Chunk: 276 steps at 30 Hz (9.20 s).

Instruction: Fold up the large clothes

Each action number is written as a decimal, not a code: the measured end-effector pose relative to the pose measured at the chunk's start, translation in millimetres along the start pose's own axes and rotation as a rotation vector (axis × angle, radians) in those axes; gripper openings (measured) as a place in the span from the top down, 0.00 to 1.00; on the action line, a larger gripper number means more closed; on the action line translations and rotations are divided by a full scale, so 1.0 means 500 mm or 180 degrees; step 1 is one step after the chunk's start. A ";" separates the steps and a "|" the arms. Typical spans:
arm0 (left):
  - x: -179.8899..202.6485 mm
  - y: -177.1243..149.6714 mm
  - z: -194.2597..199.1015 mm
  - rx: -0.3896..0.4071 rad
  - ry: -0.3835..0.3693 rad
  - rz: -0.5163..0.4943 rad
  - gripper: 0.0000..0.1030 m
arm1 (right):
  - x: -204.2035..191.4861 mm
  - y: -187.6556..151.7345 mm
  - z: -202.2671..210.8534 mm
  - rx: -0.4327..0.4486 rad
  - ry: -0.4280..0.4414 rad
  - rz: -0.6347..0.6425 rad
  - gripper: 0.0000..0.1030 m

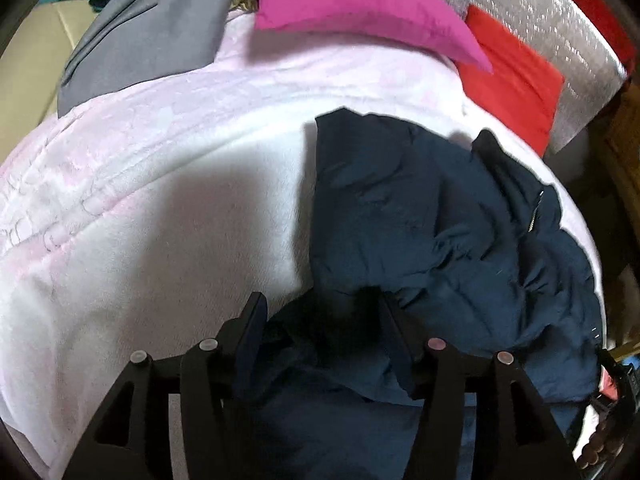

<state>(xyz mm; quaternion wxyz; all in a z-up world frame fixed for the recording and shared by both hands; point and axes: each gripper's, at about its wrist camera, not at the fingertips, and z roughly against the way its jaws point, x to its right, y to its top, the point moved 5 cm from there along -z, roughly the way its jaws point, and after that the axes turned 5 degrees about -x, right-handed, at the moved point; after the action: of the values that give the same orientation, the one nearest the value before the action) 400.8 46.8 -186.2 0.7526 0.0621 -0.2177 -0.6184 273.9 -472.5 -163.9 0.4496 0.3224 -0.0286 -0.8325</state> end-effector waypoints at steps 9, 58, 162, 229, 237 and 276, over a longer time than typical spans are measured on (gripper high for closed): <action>0.008 -0.001 0.001 0.0055 0.0186 -0.0134 0.42 | -0.052 -0.009 -0.005 0.0212 -0.0482 0.0512 0.64; -0.062 0.001 0.027 -0.0089 -0.0457 0.0378 0.23 | 0.031 -0.030 0.070 0.0033 0.0141 -0.0095 0.40; -0.083 -0.392 0.268 0.0537 0.0215 -0.0904 0.39 | 0.122 -0.386 0.279 -0.0081 0.0157 0.0570 0.38; 0.183 -0.083 0.018 0.0319 0.0332 -0.0879 0.28 | -0.034 -0.005 -0.003 -0.0270 0.0349 0.0410 0.60; 0.178 -0.079 0.025 0.0327 0.0310 -0.0851 0.28 | -0.110 -0.042 -0.020 -0.0244 0.0279 0.0883 0.87; 0.180 -0.095 0.027 0.0395 0.0562 -0.1057 0.25 | -0.101 -0.025 -0.009 0.0319 -0.0411 0.1010 0.90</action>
<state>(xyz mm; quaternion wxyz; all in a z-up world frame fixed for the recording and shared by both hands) 365.0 -47.9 -169.0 0.6511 0.1974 -0.1753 -0.7116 286.8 -425.4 -145.7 0.5559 0.2817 -0.1494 -0.7677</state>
